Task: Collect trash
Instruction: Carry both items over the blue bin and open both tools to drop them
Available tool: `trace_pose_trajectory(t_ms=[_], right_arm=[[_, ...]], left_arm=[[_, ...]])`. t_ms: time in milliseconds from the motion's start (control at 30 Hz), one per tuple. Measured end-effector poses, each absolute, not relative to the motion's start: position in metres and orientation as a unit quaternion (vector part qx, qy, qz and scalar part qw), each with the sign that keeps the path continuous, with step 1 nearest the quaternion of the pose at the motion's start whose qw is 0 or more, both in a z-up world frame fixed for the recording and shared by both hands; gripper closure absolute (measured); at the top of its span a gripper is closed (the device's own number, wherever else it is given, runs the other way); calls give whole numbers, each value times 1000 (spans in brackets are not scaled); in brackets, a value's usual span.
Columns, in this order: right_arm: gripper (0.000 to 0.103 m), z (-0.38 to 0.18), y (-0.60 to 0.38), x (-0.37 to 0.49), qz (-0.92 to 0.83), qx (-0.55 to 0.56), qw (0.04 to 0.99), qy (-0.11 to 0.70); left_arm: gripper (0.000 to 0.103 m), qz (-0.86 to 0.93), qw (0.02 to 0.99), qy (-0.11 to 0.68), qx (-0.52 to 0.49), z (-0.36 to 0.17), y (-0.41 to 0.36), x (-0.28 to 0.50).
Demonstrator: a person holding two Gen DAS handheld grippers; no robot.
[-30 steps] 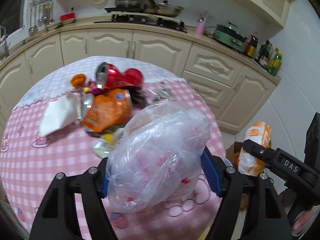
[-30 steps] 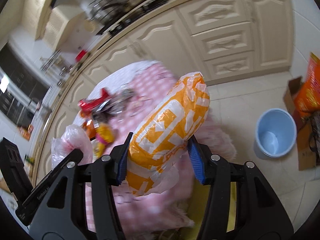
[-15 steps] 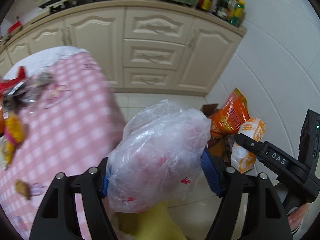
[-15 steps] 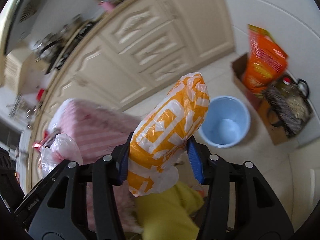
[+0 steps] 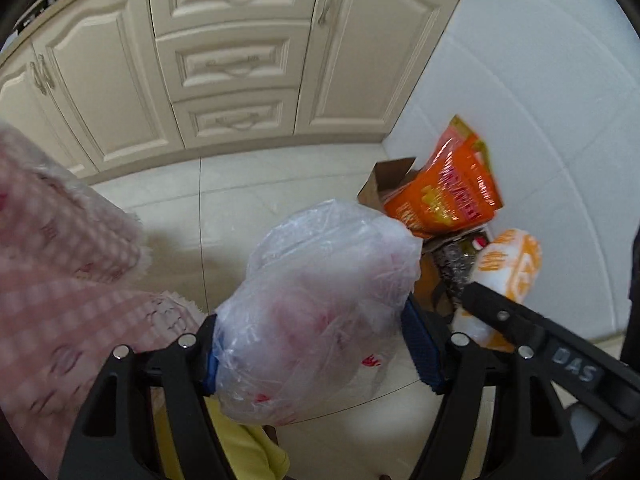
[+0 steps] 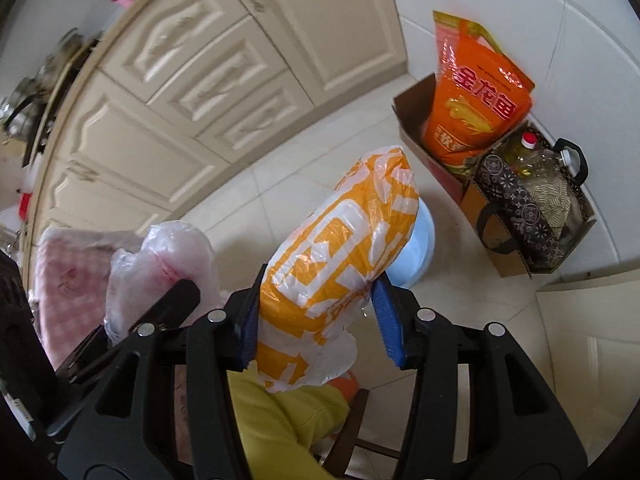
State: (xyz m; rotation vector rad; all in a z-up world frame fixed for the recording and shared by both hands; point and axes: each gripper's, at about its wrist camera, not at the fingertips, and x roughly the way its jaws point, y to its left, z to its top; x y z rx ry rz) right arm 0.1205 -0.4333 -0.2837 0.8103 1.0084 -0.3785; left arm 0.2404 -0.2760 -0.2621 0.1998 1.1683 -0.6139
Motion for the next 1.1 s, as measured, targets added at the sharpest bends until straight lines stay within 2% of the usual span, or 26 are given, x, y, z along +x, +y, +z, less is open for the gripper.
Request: trace_pose_trajectory(t_ms=[233,333,433,567,800,900,1100], right_arm=[[53,-323,-458,153,-169,383,754,507],[48,-340,-468,163,-159,406,743,509],[36,-348,-474,166,-153,420,735,510],[29,-349,-478,165,-159,421,734,508],[29,-344,-484,146,-177,427,728,507],[29,-338,-489,133,-188,427,729,501],[29,-330,-498,110,-214,434,729,483]], left_arm=[[32,-262,782,557,104,-298,-293,276],[32,-256,779,563,106,-307,-296,287],[32,-255,777,566,108,-311,-297,292],[32,-254,774,569,110,-313,-300,292],[32,-276,764,571,116,-314,-316,282],[29,-299,756,569,118,-313,-326,276],[26,-322,724,601,103,-318,-337,268]])
